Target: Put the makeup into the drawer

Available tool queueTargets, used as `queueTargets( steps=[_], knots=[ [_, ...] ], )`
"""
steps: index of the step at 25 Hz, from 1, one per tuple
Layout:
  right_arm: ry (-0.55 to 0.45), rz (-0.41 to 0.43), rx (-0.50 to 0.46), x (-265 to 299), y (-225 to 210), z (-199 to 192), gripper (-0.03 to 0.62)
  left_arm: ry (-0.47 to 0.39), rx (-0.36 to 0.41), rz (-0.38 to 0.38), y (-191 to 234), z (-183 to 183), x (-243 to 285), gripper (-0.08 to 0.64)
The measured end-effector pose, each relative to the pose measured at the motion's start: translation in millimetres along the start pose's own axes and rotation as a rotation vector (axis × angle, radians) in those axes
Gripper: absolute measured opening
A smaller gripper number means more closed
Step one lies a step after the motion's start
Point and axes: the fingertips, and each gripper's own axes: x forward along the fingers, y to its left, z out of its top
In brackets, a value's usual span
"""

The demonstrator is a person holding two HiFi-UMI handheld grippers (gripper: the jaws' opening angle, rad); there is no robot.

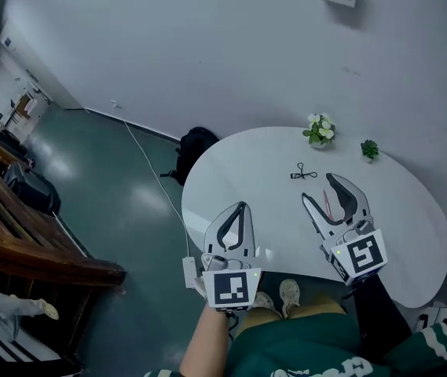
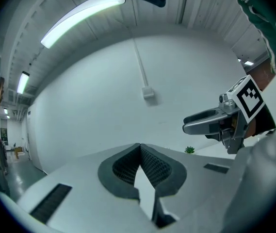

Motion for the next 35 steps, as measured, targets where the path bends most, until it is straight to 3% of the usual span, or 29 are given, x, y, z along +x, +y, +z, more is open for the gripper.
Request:
queueTargets(
  steps=[6, 13, 24, 29, 35],
  knots=[
    [-0.009, -0.064, 0.047, -23.2, -62.7, -18.0, 0.254, -0.021, 0.011, -0.048, -48.9, 5.3, 43.4, 0.000],
    [0.053, -0.091, 0.091, -20.2, -95.0, -52.7, 0.251, -0.012, 0.004, -0.074, -76.8, 4.8, 67.5, 0.000],
    [0.542, -0.113, 0.280, -11.5, -88.8, -244.3, 0.212, 0.023, 0.017, -0.112, -91.8, -12.8, 82.1, 0.000],
    [0.695, -0.108, 0.331, -15.2, -80.1, -301.7, 0.209, 0.044, 0.008, -0.127, -96.5, -23.4, 84.4, 0.000],
    [0.812, -0.116, 0.334, -14.1, -77.0, -341.4, 0.212, 0.073, 0.013, -0.140, -98.5, -33.8, 87.7, 0.000]
  ],
)
